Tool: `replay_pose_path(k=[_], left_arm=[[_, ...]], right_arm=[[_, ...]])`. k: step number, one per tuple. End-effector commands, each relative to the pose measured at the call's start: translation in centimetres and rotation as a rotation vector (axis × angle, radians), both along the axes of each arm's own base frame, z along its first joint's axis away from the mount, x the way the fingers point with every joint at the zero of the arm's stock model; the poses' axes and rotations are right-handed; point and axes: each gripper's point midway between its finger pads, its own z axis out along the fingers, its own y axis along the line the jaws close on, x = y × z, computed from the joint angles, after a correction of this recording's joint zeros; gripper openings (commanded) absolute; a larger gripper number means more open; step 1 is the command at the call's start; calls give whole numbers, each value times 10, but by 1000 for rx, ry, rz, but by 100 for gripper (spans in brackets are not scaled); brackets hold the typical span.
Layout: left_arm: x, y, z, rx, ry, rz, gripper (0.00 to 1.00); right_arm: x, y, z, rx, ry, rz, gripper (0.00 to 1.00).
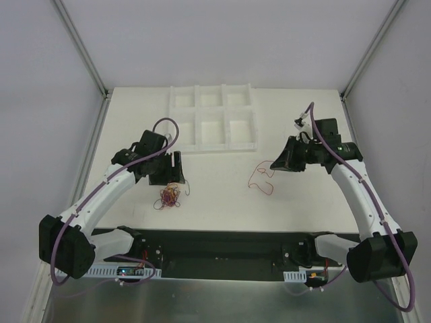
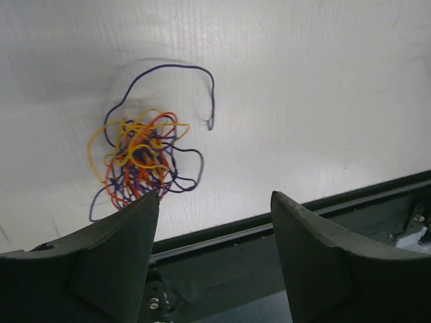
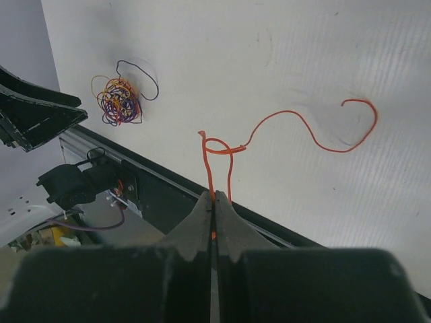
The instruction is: Untangle the cables
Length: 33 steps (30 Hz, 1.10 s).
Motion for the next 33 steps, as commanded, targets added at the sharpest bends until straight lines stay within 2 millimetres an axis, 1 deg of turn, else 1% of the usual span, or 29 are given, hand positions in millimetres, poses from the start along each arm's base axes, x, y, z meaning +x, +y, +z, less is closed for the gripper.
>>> replay_pose_path(k=[1,4,5,6,9,12,15,16,18,19,20,21,24,26,29,31,33], left_arm=[[-14,-31,23,-194,10,-33,69],[-24,-48,29,-246,14,-63,71],[-27,-53,31,-263,7,-70,72],[-30,-57,34,-284,-4,-71,72],[-37,-63,38,-292,-18,-66,69],[-39,-64,42,-291,-35,-52,71],[-31,-59,51,-279,-92,-14,78],[-27,-55,53,-268,-114,11,81],[-17,-46,61,-240,-164,72,87],[-11,-42,67,-225,-193,100,96],[-6,-35,72,-197,-227,124,99],[-2,-26,78,-160,-263,148,99],[11,-5,103,-102,-389,195,99],[15,7,112,-76,-447,243,99],[16,22,120,-48,-503,295,99],[17,29,124,-30,-532,307,99],[18,33,127,-18,-549,313,99]], right_arm=[[1,18,15,62,-25,46,1],[11,24,38,58,-87,23,1],[18,21,49,35,-124,-10,1],[29,14,58,1,-156,-71,1],[52,0,86,-44,-231,-199,1],[74,9,113,9,-280,-214,1],[94,21,140,65,-323,-206,1],[101,24,146,75,-332,-203,1],[114,29,151,81,-339,-200,1],[120,31,155,83,-351,-200,1],[125,33,159,86,-365,-203,1],[132,33,160,84,-372,-207,1],[149,42,162,101,-390,-194,1],[160,47,158,94,-396,-189,1],[177,55,152,90,-388,-183,1],[186,60,148,74,-388,-180,1],[195,60,142,47,-389,-190,1]])
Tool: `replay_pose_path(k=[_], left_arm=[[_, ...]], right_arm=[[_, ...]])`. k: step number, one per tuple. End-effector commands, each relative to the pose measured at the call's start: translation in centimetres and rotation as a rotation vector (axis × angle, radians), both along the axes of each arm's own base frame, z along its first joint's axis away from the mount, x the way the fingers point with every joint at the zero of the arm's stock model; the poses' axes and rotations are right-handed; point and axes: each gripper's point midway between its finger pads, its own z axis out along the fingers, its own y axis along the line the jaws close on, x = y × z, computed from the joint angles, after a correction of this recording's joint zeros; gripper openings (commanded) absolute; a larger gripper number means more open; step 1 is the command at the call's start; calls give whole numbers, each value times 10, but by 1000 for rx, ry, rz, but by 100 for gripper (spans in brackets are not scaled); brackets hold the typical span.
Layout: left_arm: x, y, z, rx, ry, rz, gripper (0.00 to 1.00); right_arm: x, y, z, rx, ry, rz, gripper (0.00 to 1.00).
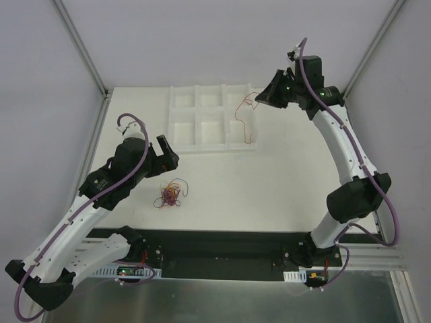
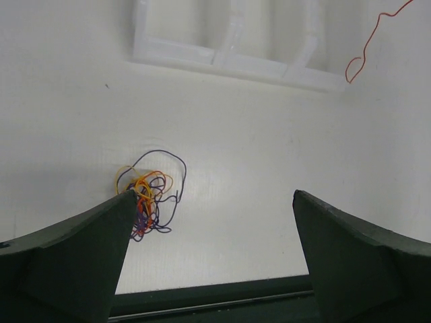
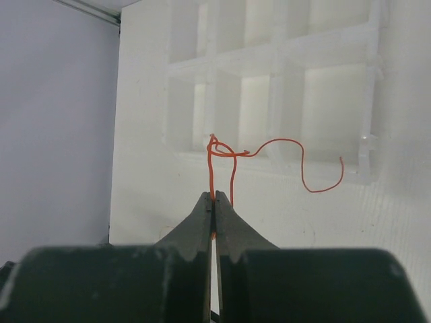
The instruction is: Untangle the cables
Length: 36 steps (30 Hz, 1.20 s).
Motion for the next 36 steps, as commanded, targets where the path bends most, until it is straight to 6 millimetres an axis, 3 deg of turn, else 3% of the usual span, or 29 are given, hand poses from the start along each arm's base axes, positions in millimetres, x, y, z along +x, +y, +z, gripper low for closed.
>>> replay_pose_path(k=[1,9,20,22,27,36], left_arm=[[7,23,14,81,-71,72,99],[9,10,28,203,-122,-132,99],[20,4,26,346,-110,-273,99],[21,8,23,377,-96,-276,99],[21,21,18,447,-57,-255,99],[22,25,13,490,-56,-269,99]], right_arm=[[24,6,13,-17,-70,-22,0],[44,16,-40,-130,-13,-4,1],[66,35,-136,-382,94,-14,1],[74,30,-146,-445,115,-79,1],[83,-12,-164,-627,199,-356,1],[72,-4,-195,-625,246,-306,1]])
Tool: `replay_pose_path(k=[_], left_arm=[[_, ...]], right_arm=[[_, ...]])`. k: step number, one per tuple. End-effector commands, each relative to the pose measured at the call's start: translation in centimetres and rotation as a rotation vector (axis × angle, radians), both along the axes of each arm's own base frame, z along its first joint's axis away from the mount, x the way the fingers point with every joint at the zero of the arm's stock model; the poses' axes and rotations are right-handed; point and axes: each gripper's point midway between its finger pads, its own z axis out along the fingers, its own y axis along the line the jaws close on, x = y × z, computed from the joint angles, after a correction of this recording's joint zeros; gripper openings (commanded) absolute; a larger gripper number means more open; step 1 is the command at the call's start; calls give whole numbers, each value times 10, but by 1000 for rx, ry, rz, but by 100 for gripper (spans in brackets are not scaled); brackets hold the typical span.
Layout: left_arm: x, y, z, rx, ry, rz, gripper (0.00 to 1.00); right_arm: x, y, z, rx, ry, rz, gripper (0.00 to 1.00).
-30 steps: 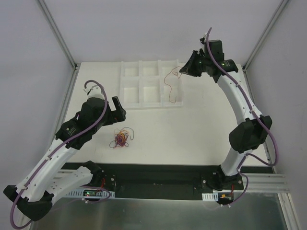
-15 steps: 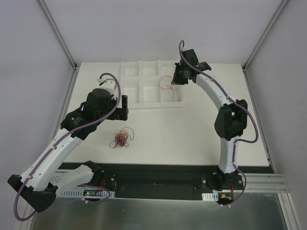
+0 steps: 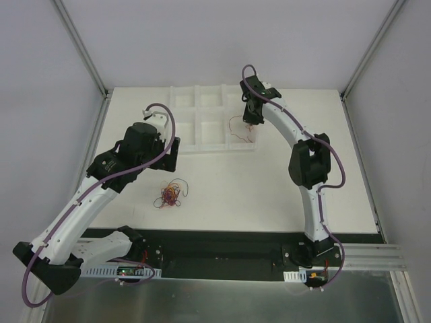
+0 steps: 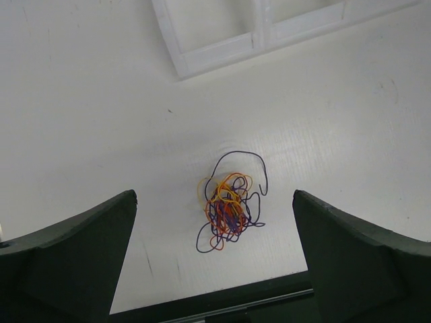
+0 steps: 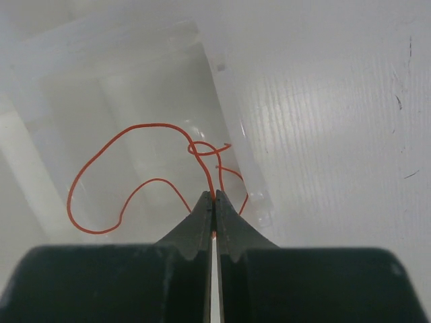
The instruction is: Untangle the cables
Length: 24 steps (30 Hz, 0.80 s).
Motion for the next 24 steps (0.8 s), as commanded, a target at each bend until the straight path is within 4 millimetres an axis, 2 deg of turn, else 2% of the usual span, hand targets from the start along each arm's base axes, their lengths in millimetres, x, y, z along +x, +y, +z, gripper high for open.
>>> replay_pose_path(k=[1,4,5,9,11,14,17,18,20,21,24], left_arm=[[4,7,9,35,-29,2,99],[4,6,7,32,-20,3,99],[4,6,7,31,-21,7,99],[5,5,3,33,-6,6,99],[6,3,4,26,1,4,99],[8,3,7,15,13,27,99],[9,-1,5,-23,46,49,99],[8,-4,2,-45,66,56,99],[7,-12,-7,-98,120,75,99],[7,-15,-13,-118,148,87,99],[4,-19,-37,-164,269,155,98]], right_arm=[[-7,-11,4,-52,-1,-51,1],[-4,-18,7,-81,-25,-94,1],[1,-14,10,-59,-45,-81,1],[14,31,3,116,-40,57,1],[15,42,-11,179,2,61,1],[20,53,-19,263,22,80,2],[20,49,-11,276,38,94,19],[14,52,-2,292,48,126,26],[4,45,19,265,28,163,39],[-5,38,24,241,33,177,47],[-35,8,42,165,35,188,55]])
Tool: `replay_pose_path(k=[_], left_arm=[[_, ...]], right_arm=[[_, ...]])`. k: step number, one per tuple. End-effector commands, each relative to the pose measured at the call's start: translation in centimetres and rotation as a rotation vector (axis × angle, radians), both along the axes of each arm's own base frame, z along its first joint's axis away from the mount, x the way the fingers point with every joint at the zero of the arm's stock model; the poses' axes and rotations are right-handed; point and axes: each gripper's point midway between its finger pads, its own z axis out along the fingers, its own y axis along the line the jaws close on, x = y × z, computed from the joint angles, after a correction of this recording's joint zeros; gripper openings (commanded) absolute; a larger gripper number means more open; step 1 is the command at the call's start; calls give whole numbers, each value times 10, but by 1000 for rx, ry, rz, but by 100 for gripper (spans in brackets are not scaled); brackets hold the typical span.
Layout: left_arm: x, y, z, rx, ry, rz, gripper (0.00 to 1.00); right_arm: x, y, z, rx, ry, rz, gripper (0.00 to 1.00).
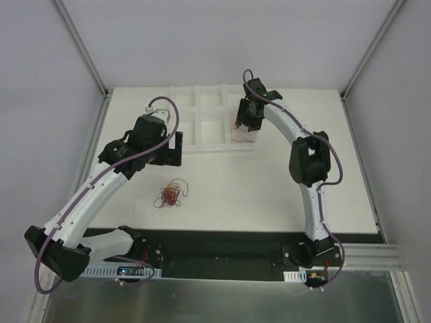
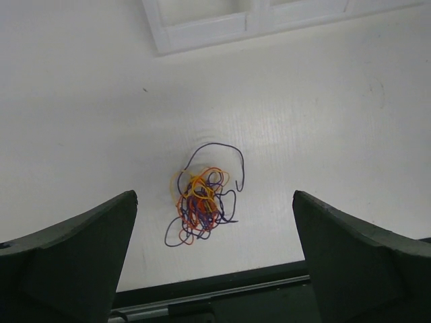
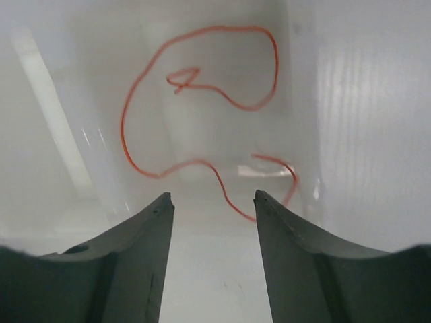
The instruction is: Untangle the cables
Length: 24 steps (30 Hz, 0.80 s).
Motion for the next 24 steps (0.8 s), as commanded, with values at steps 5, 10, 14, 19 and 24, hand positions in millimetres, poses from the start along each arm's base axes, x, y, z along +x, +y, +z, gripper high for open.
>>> replay_pose_path(k=[5,10,14,19,24], left_arm=[[-18,2,-67,-205,384,258,93],[-22,11,-108,-171,495,306,92],[-23,-2,-139,-165,613,217,79],[-48,-31,-174,-253,792,152,68],[-80,-86,-191,-220,876,-46,54]], right_arm=[[-105,-49,93,-20,-65,179,58],[-173,-51,85,61,6,284,56],[-205,-49,75,111,27,324,56],[-223,-38,72,154,46,359,55],[-230,-34,72,172,42,366,55]])
